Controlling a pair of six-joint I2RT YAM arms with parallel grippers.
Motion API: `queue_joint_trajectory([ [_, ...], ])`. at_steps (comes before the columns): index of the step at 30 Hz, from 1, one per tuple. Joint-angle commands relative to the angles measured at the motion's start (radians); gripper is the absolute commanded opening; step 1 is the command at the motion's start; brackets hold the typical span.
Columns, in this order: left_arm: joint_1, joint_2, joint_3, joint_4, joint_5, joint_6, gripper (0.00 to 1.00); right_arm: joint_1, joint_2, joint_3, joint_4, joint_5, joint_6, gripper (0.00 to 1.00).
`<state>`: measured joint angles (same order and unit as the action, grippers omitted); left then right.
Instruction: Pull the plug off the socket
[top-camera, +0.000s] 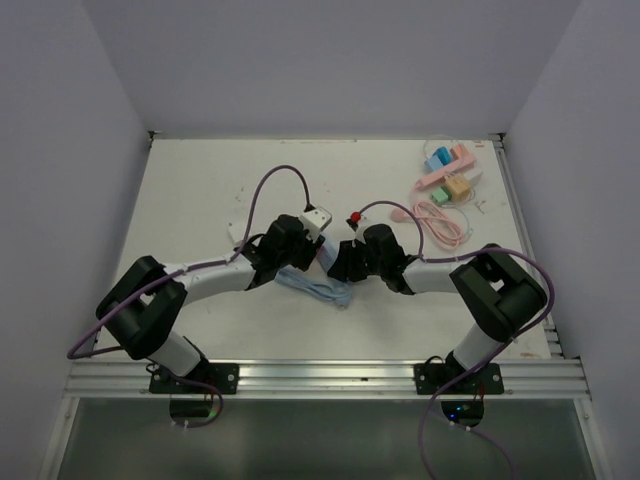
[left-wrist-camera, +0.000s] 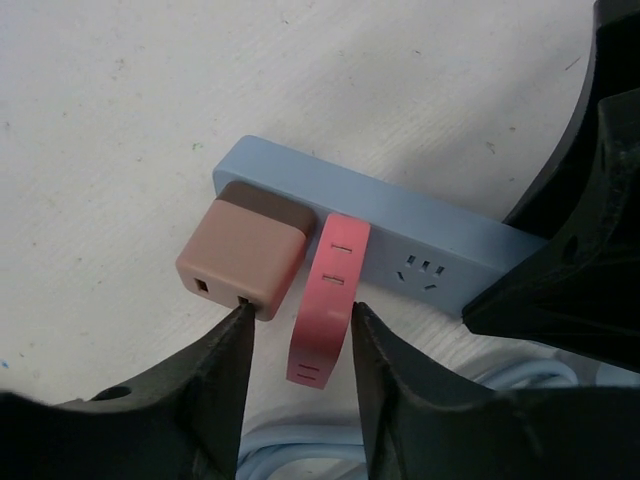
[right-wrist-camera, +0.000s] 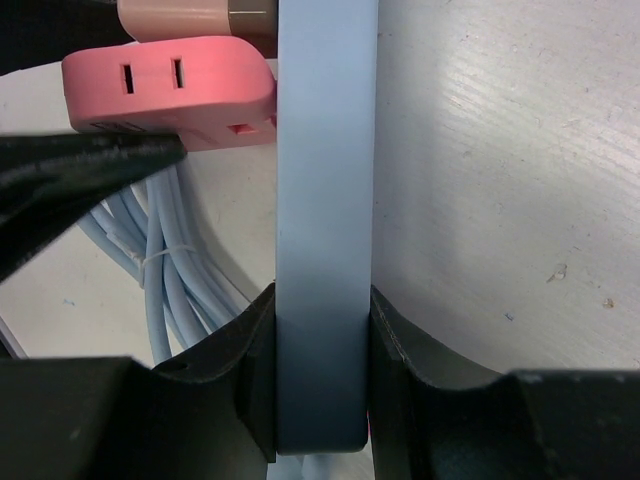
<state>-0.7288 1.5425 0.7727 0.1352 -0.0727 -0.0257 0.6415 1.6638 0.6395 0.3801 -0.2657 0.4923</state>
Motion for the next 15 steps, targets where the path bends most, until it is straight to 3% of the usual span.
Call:
queue_joint_trajectory([
  [1,-0.009,0.025,0.045,0.012,0.034,0.021,0.44,0.018,0.028,0.011,-0.066,-0.050,-0.032,0.00],
  [9,-0.011,0.011,0.028,0.012,0.067,0.064,0.14,0.018,0.034,0.019,-0.082,-0.061,-0.054,0.00],
  [10,-0.012,0.004,0.019,0.012,0.067,0.069,0.06,0.017,0.033,0.022,-0.089,-0.058,-0.057,0.00],
  [12,-0.011,-0.022,0.002,0.010,0.068,0.072,0.00,0.017,0.031,0.023,-0.095,-0.056,-0.067,0.00],
  [15,-0.011,-0.065,-0.022,0.012,0.067,0.075,0.00,0.017,0.036,0.028,-0.104,-0.070,-0.078,0.00],
])
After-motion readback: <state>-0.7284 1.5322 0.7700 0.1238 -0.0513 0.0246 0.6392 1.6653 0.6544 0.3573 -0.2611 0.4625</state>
